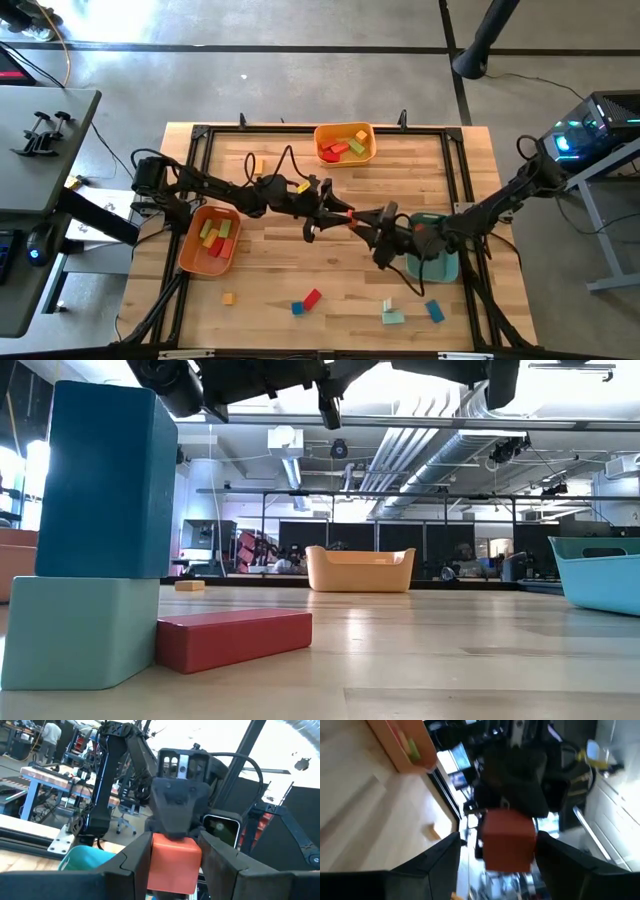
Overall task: Sort blocks by size
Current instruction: Put the orange small block into the green bin
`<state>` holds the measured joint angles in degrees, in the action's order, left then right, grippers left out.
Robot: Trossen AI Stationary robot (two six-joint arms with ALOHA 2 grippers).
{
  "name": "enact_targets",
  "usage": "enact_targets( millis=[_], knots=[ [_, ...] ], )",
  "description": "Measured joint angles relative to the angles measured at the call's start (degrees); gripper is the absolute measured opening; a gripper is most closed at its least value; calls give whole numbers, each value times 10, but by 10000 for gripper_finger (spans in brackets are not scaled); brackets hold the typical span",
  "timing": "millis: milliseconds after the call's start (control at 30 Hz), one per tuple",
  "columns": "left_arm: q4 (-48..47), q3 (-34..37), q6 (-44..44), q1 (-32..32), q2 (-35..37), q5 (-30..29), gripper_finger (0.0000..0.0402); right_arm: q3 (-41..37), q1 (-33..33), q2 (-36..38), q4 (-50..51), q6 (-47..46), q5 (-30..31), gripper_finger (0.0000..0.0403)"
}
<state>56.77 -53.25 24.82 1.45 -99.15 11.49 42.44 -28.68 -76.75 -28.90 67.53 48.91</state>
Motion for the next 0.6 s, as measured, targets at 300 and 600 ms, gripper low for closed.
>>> enact_targets(
  millis=[300,600],
  knots=[
    [-2,0,0,0,0,0,136,0,2,0,-1,-19,-14,199],
    [-4,1,1,-3,0,4,152,0,-14,1,-6,-93,41,126]
  ],
)
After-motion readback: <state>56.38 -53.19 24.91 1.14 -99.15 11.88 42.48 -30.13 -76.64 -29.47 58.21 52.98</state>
